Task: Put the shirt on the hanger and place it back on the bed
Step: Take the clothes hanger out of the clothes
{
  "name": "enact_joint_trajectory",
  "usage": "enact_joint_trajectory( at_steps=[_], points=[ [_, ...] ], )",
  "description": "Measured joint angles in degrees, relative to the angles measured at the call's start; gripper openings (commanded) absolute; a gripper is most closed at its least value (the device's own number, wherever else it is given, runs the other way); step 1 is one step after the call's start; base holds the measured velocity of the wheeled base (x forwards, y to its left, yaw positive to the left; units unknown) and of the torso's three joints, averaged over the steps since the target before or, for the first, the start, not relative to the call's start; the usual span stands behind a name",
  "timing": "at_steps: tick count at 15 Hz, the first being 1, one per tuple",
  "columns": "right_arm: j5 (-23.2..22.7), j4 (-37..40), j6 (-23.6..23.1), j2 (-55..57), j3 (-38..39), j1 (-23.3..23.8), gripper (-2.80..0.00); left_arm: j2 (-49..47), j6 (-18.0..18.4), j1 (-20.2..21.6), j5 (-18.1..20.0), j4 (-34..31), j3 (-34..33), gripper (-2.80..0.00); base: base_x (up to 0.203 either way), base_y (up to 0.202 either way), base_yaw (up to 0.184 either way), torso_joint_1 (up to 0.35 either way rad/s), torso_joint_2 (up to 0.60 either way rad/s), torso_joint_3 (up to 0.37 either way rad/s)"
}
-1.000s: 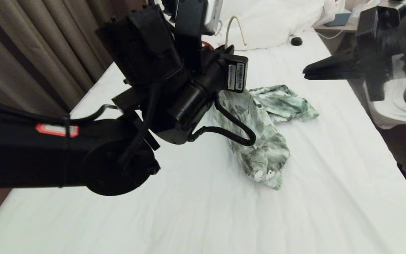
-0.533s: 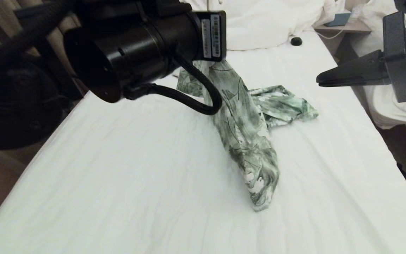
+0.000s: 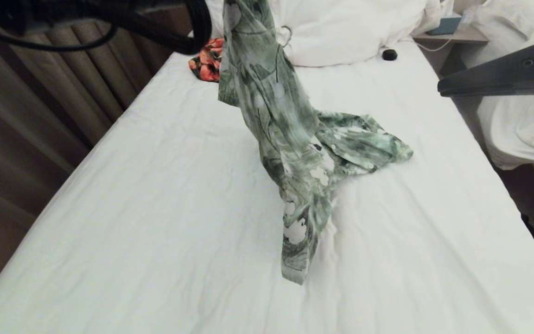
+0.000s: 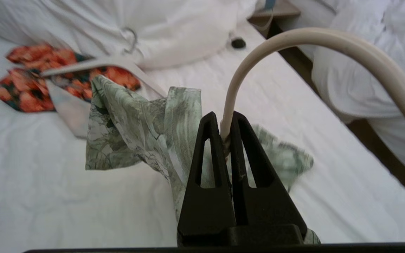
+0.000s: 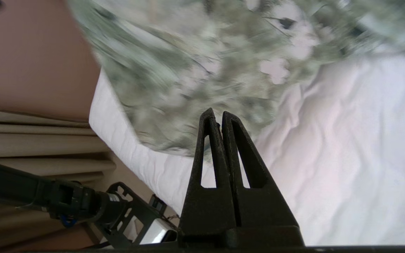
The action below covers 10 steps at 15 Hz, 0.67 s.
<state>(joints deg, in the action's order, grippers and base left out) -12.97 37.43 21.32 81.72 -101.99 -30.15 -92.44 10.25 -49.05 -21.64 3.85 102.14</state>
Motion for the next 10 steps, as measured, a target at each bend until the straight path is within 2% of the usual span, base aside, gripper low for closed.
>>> enact_joint_trajectory(
  at_steps=[2,3,10],
  points=[
    [-0.16,-0.02,-0.07,-0.74,-0.05,0.0,-2.8,-0.28,0.05,0.27,0.44,-5.1,6.8,-2.8,0.0,0.0,0.0,0.08,-0.4,-0.302],
    [-0.25,-0.02,-0.1,-1.1,-0.07,0.0,-2.8,-0.3,0.09,0.33,1.85,-7.19,8.63,-2.8,0.0,0.0,0.0,0.1,-0.45,-0.349],
    [-0.37,-0.1,-3.19,-3.0,-0.07,-0.11,-2.8,0.59,0.04,-0.14,4.48,-7.75,10.13,-2.8,0.0,0.0,0.0,0.141,-0.5,-0.354]
  ],
)
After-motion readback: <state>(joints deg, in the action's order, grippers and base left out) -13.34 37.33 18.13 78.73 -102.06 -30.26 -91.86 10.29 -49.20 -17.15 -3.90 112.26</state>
